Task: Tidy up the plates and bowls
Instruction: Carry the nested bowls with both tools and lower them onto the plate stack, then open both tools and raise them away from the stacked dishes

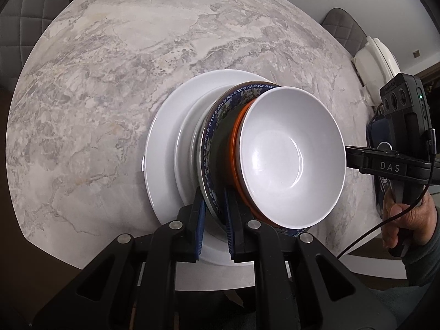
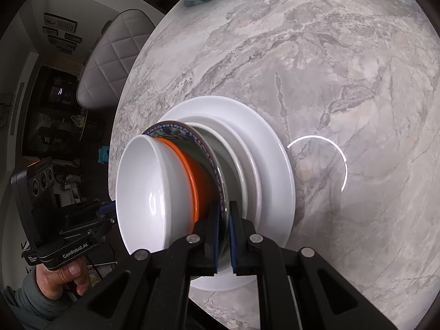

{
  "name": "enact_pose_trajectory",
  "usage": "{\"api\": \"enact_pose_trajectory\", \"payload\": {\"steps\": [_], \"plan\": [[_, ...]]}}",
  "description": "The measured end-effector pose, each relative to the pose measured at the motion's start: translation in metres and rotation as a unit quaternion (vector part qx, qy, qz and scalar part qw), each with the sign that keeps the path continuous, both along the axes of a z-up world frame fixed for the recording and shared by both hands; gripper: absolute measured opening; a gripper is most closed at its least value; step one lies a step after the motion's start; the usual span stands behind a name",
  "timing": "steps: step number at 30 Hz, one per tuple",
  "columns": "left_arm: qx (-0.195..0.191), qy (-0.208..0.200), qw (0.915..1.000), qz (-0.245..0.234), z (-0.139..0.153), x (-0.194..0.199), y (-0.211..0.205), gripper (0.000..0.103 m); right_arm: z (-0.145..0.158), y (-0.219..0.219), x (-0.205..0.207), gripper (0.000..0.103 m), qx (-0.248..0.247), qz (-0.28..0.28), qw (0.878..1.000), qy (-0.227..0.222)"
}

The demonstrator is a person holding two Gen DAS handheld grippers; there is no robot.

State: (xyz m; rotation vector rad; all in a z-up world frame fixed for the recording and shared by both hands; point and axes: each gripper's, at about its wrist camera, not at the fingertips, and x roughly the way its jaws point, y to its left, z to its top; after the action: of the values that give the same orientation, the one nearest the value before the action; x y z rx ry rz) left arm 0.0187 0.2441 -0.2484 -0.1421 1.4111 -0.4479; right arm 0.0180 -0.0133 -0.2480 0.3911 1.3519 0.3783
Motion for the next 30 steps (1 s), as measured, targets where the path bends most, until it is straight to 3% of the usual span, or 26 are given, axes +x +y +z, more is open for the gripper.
{"api": "enact_pose_trajectory", "payload": {"steps": [6, 10, 11, 13, 14, 15, 17, 19, 21, 23, 26, 30], "plan": [[-0.005, -0.013, 0.9998, 0.014, 0.004, -0.006, 0.005, 0.014, 0.001, 0.002, 0.0, 0.011, -0.004, 0.001, 1.0, -0.005], [-0.005, -0.031, 0.999, 0.03, 0.019, -0.014, 0.016, 0.027, 0.007, -0.001, -0.004, 0.018, -0.01, -0.005, 1.0, -0.016], [-0.005, -0.036, 0.9987, 0.035, 0.026, -0.018, 0.019, 0.031, 0.01, -0.003, -0.006, 0.024, -0.013, -0.009, 1.0, -0.02], [0.004, -0.063, 0.9973, 0.038, 0.047, -0.028, 0.026, 0.052, 0.017, -0.01, -0.012, 0.045, -0.02, -0.021, 0.999, -0.026], [0.013, -0.082, 0.9959, 0.037, 0.059, -0.033, 0.028, 0.054, 0.022, -0.015, -0.017, 0.063, -0.017, -0.028, 0.999, -0.031], [0.023, -0.104, 0.9935, 0.039, 0.072, -0.038, 0.032, 0.055, 0.029, -0.02, -0.023, 0.074, -0.009, -0.035, 0.999, -0.04], [0.037, -0.152, 0.9862, 0.053, 0.098, -0.046, 0.036, 0.055, 0.042, -0.028, -0.037, 0.086, -0.012, -0.05, 0.997, -0.059], [0.028, -0.211, 0.9748, 0.067, 0.126, -0.054, 0.041, 0.055, 0.053, -0.035, -0.051, 0.09, -0.023, -0.065, 0.995, -0.07], [0.048, -0.274, 0.9572, 0.082, 0.152, -0.065, 0.037, 0.06, 0.066, -0.039, -0.063, 0.099, -0.036, -0.076, 0.993, -0.087], [0.063, -0.303, 0.9465, 0.091, 0.17, -0.073, 0.027, 0.062, 0.083, -0.039, -0.075, 0.103, -0.05, -0.083, 0.989, -0.114], [0.061, -0.277, 0.9514, 0.119, 0.189, -0.084, 0.012, 0.069, 0.111, -0.034, -0.089, 0.103, -0.054, -0.084, 0.983, -0.154], [0.016, -0.235, 0.9591, 0.157, 0.2, -0.102, 0.001, 0.07, 0.143, -0.02, -0.102, 0.103, -0.073, -0.069, 0.974, -0.205]]}}
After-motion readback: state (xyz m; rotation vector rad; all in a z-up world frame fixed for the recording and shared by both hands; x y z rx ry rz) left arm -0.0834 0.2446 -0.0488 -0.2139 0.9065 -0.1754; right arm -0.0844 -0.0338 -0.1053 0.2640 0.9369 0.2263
